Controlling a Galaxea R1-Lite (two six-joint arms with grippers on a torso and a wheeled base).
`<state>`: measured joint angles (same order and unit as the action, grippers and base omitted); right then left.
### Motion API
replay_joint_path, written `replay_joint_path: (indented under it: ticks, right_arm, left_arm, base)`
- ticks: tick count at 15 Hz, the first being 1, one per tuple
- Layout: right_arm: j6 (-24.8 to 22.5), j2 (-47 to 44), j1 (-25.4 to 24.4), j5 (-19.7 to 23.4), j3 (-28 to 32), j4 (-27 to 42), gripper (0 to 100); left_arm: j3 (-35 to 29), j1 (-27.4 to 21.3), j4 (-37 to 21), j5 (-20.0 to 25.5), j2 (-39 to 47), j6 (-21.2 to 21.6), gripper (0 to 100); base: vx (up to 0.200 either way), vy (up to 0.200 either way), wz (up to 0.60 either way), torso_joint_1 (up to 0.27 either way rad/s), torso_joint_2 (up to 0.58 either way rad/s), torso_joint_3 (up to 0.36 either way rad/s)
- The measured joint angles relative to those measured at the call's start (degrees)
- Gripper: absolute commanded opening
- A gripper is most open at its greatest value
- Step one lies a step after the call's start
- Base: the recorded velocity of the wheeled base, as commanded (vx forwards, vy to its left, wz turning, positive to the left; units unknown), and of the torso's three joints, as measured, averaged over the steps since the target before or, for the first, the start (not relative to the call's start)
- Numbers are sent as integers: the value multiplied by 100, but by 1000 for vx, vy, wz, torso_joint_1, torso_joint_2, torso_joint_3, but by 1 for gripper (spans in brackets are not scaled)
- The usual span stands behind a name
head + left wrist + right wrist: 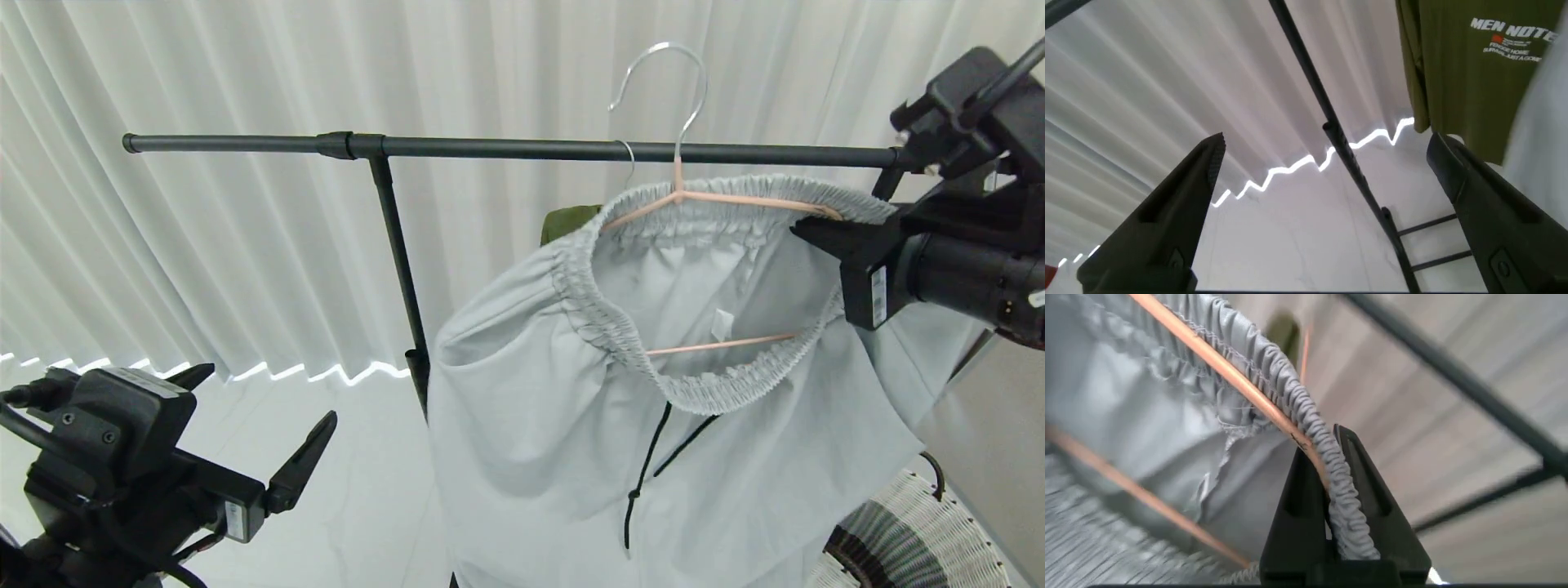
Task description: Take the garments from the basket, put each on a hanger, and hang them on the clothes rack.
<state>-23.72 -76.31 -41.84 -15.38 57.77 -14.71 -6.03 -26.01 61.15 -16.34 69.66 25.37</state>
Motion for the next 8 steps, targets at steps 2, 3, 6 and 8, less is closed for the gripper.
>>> replay_joint_path:
  ticks: [2, 3, 6, 8]
  right_arm:
    - [24, 233, 107, -115, -245, 445, 0]
    - [41, 383, 190, -123, -330, 703, 0]
    - [176, 1063, 625, -139, -599, 1467, 0]
    - [200, 1651, 1064, -139, -816, 2035, 0]
  left_arm:
    - [61, 44, 0, -2, -91, 207, 100]
    - [94, 68, 2, -2, -122, 227, 100]
    - [146, 217, -15, 0, -133, 233, 100]
    - [155, 262, -30, 0, -122, 230, 100]
  base:
    - [0, 0, 0, 0, 0, 0]
    - [0, 0, 0, 0, 0, 0]
    - [0, 0, 0, 0, 0, 0]
    - [0, 0, 0, 0, 0, 0]
